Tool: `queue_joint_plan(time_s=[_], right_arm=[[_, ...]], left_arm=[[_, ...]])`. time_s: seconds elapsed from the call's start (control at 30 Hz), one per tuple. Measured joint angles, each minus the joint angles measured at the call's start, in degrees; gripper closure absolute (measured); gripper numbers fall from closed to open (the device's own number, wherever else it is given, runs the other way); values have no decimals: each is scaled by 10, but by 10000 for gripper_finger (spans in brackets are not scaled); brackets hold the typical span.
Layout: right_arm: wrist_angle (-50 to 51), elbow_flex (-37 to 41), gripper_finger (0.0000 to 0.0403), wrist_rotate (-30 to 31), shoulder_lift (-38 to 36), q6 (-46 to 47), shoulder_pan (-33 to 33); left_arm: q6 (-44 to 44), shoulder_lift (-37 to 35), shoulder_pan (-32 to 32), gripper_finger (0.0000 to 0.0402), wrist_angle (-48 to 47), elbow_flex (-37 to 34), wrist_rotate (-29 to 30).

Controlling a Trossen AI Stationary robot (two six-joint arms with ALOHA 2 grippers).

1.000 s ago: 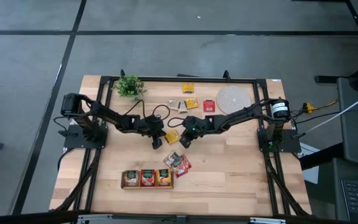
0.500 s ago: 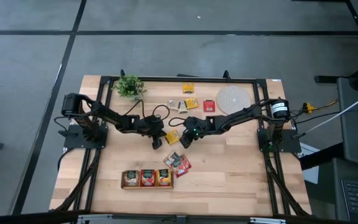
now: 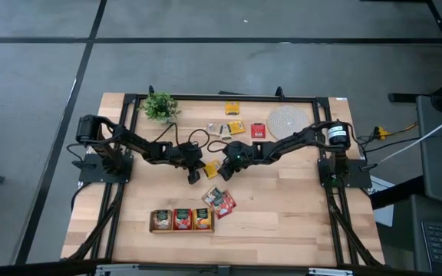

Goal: Pick & Place Tea
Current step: Put the yellow tea bag into the right section of the wooden organizer

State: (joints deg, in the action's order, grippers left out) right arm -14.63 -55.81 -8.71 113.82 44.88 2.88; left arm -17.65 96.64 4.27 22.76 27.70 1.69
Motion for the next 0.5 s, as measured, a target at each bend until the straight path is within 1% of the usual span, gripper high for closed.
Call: queue_joint_plan(time_s=[0.1,0.27,0.3,0.4,0.5], right_arm=[[1,0,301,6,1,-4,1],[2,1,384,13,2,-27,1],[2,1,392,13,2,-33,1],[2,1,392,13,2,-39,1],[3,1,397,12,2,-50,1]], left_arm=[[0,0,0,400,0,0,1],[-1,0,0,392,0,0,1],[-4,-4,0,390,-2,0,1],[-21,-19,4,383,-14,0,-5],[-17,-51,4,372,-54,-2,-8]])
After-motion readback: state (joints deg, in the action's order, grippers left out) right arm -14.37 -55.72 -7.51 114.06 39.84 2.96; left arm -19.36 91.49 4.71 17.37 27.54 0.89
